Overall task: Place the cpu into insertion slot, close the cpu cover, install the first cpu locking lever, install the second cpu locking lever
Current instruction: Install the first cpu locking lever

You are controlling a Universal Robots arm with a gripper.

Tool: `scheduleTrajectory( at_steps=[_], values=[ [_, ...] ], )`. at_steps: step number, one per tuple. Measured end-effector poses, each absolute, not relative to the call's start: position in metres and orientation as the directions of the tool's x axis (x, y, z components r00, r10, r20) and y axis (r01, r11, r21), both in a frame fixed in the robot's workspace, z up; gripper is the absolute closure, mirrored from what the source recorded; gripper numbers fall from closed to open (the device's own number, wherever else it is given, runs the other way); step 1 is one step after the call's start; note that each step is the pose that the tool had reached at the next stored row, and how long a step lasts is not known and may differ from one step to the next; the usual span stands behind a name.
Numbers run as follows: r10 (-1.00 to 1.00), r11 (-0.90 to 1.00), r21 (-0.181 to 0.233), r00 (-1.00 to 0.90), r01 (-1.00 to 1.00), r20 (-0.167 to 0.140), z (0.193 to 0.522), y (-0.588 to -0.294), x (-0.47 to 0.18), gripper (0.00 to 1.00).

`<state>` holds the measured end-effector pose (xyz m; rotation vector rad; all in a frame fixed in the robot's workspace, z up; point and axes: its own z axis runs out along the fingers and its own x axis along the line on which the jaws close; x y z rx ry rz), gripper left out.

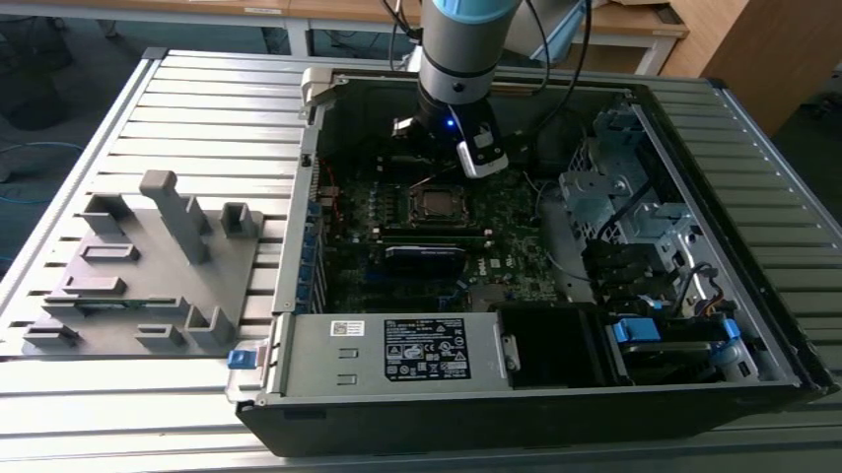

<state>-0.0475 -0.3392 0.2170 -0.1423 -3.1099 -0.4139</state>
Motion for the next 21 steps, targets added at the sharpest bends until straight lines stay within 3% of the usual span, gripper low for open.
scheduleTrajectory(
  at_steps=[21],
  values=[
    [0.090, 0.961, 0.261, -0.996, 0.090, 0.013, 0.2131, -0.3392, -0.0476, 0.90]
  ],
)
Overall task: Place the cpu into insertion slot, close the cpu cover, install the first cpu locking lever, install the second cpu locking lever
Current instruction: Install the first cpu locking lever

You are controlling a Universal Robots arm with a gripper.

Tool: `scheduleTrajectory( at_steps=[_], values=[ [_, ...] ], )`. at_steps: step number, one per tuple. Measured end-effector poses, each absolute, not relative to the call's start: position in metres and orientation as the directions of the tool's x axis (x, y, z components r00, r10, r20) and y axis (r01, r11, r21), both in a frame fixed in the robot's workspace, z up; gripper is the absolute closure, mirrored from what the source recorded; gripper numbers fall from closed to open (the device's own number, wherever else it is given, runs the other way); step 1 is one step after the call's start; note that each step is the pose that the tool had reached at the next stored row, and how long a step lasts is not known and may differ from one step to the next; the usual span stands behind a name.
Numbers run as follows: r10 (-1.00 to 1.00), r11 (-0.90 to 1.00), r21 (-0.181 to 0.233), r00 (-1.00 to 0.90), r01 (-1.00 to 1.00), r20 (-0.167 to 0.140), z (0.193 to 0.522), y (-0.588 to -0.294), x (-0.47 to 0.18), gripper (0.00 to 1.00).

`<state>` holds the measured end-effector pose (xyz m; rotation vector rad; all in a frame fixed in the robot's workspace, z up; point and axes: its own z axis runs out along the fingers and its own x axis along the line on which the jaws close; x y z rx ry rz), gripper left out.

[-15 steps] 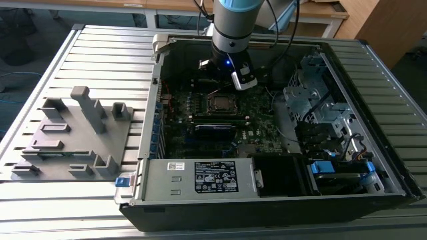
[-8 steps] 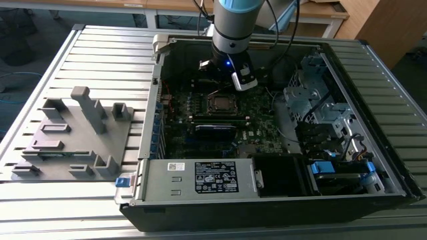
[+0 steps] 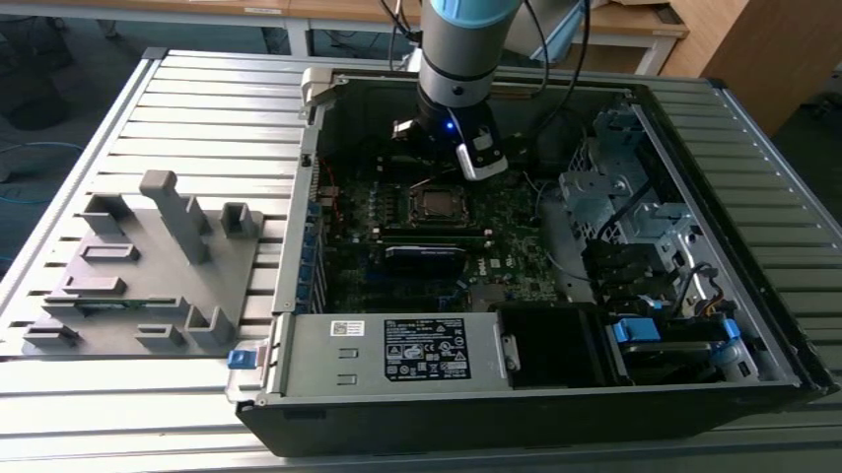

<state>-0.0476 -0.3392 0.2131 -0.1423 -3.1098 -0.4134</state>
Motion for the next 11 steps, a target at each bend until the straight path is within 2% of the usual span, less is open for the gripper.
scheduleTrajectory(
  at_steps=[11],
  values=[
    [0.090, 0.961, 0.261, -0.996, 0.090, 0.013, 0.2100, -0.3392, -0.0448, 0.90]
  ],
)
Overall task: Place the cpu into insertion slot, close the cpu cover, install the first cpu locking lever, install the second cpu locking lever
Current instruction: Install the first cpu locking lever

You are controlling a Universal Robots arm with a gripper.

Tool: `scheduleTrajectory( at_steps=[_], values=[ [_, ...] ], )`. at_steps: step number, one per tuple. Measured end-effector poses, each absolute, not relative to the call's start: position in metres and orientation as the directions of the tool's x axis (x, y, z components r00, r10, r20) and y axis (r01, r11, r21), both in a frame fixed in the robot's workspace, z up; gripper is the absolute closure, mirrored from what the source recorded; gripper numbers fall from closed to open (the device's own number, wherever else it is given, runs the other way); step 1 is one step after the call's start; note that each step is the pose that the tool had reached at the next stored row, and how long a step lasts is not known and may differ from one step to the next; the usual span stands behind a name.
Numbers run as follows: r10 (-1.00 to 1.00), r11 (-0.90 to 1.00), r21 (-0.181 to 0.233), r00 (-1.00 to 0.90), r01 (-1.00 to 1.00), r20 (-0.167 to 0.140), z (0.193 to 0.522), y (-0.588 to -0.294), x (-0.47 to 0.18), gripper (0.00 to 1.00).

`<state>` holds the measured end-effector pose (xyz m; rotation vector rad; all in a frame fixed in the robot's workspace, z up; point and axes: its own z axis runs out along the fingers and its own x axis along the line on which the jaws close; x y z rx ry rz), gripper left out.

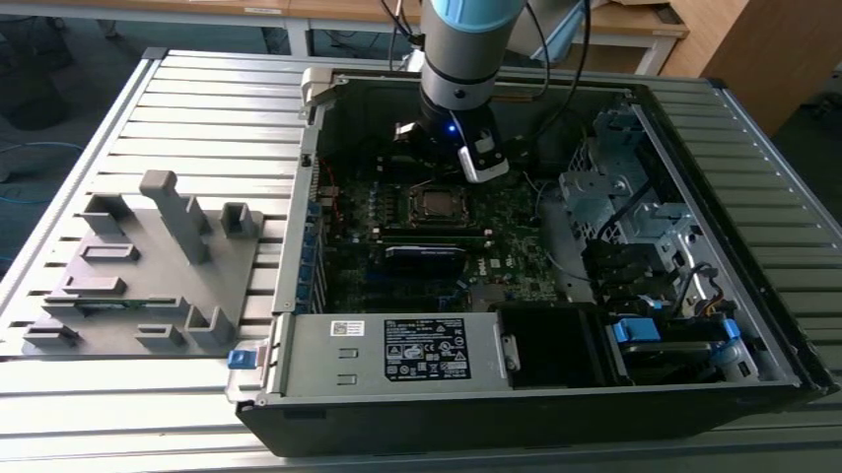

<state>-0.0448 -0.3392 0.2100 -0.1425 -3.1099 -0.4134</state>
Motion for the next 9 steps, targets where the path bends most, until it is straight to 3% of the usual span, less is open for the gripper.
scheduleTrajectory(
  at_steps=[9],
  values=[
    [0.090, 0.961, 0.261, -0.996, 0.090, 0.013, 0.2095, -0.3387, -0.0371, 0.90]
  ],
)
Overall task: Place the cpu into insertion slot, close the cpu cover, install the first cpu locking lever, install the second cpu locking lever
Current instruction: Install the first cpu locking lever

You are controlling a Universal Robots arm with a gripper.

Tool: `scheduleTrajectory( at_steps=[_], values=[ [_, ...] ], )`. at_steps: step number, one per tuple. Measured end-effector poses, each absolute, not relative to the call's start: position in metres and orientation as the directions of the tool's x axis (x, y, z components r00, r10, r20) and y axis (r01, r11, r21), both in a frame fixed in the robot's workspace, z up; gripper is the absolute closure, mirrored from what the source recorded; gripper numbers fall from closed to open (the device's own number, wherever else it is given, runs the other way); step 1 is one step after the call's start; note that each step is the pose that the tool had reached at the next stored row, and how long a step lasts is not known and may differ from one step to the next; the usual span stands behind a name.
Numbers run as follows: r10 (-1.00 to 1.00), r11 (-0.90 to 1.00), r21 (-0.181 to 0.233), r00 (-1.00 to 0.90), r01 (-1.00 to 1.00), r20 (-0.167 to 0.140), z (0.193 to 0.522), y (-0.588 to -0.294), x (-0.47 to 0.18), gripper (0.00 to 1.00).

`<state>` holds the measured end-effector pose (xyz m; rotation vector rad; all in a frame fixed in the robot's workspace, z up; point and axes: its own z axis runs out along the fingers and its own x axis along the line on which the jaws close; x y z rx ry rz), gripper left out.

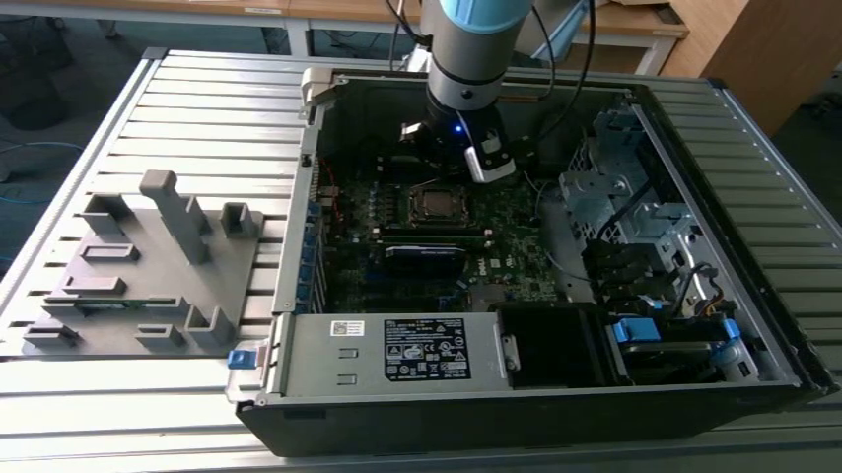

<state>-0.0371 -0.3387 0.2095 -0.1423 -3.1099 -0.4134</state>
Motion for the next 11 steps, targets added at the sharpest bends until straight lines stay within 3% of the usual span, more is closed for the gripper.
scheduleTrajectory(
  at_steps=[11],
  values=[
    [0.094, 0.961, 0.259, -0.995, 0.094, 0.012, 0.2087, -0.3386, -0.0363, 0.90]
  ],
)
